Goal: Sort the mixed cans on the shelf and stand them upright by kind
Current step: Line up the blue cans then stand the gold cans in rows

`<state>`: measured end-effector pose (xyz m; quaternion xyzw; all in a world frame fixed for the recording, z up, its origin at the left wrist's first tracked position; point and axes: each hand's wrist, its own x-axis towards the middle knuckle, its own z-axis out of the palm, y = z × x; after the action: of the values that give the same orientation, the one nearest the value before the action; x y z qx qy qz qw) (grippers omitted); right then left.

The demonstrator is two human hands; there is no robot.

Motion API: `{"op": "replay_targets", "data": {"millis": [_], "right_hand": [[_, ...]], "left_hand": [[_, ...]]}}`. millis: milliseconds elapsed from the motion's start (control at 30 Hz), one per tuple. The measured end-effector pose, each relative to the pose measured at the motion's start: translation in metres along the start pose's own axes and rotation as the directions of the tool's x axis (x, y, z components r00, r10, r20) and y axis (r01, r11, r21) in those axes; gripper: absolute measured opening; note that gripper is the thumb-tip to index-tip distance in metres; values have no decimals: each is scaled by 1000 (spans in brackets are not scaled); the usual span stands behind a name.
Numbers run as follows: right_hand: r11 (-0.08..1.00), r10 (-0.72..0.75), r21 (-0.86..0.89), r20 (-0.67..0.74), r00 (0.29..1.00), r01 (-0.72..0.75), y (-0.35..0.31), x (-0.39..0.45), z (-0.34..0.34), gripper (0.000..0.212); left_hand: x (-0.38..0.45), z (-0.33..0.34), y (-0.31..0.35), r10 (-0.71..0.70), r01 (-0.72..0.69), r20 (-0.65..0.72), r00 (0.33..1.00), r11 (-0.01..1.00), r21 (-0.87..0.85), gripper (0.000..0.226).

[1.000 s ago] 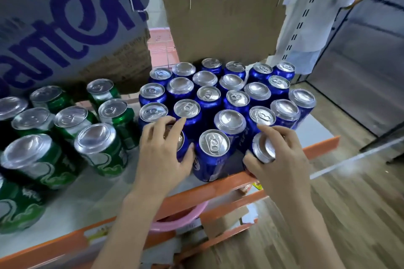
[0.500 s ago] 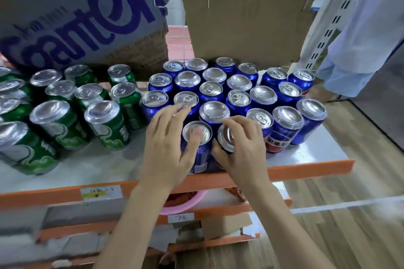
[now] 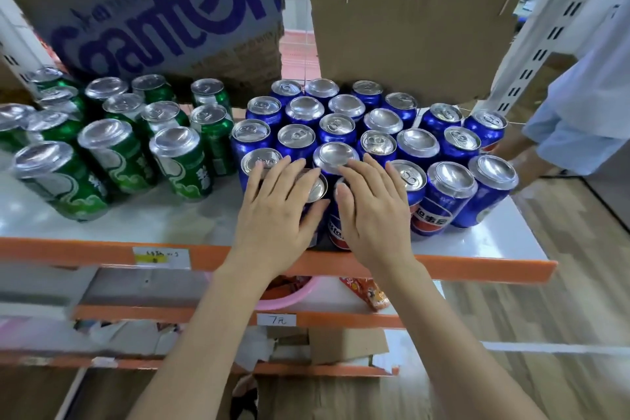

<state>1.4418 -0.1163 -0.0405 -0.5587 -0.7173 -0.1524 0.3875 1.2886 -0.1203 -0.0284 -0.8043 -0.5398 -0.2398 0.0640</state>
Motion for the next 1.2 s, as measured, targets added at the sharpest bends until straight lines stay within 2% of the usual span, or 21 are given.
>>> {"op": "replay_targets", "data": {"millis": [200,300,400,633,767,833,900,1033,1133,1200], "right_hand": [[995,84,-64,159,984,-75,-11,1,-15,47],[994,98,-65,101,990,-92,-32,0,-22,44],[997,80,-24,49,996,-79,-69,-9,-20,39],[996,77,-61,171,982,-68,-195,-56,29,44],[992,107,-100,304,947,-80,-292,-73,64,47],[996,55,-88,354,934,-25,-341,-77,84,40],[998,-5,-62,383,924,31,-385,-78,102,39],[990,-111,-31,406,907,135,-460,-68,126,40],[979,-162,-50,408,898,200,-496,-56,143,41],[975,-169,-61,428,888,215,-512,-48,157,42]], "left_hand": [[-17,-36,-15,-104,104,1,995,993,57,52],[-44,-52,-41,-144,147,-39,989,984,98,47],[-81,-63,-71,-254,256,-31,967,961,103,44],[-185,-95,-179,-440,432,59,896,895,115,43],[-249,-130,-274,-499,491,30,866,860,138,42],[-279,-150,-324,-542,532,5,840,827,179,29],[-305,-172,-368,-598,602,-77,798,780,172,18],[-338,-206,-433,-611,616,-96,786,757,219,40],[-358,-215,-461,-652,645,-62,755,722,250,24],[-368,-209,-477,-688,665,22,726,709,234,31]]}}
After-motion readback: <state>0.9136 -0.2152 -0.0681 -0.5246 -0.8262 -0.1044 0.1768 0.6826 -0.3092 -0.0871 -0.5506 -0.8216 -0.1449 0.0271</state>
